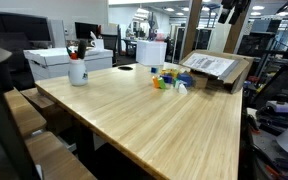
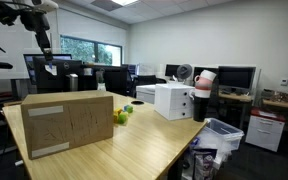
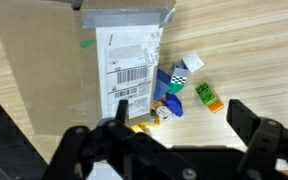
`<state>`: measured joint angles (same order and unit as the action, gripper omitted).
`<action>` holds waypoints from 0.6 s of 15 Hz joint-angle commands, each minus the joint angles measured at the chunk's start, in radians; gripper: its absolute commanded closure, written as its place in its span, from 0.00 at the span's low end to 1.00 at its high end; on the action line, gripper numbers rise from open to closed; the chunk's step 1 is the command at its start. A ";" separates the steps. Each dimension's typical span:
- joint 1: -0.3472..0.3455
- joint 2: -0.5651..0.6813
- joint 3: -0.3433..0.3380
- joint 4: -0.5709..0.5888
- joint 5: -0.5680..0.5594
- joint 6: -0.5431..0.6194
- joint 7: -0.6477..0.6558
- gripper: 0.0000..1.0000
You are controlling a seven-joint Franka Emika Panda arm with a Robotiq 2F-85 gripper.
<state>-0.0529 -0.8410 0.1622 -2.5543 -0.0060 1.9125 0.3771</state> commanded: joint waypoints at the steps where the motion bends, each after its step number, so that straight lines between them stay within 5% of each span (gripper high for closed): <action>1: 0.065 0.050 -0.028 0.014 0.117 0.017 -0.027 0.00; 9: 0.106 0.173 -0.017 -0.017 0.165 0.027 -0.058 0.00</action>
<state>0.0494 -0.7130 0.1451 -2.5601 0.1439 1.9258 0.3517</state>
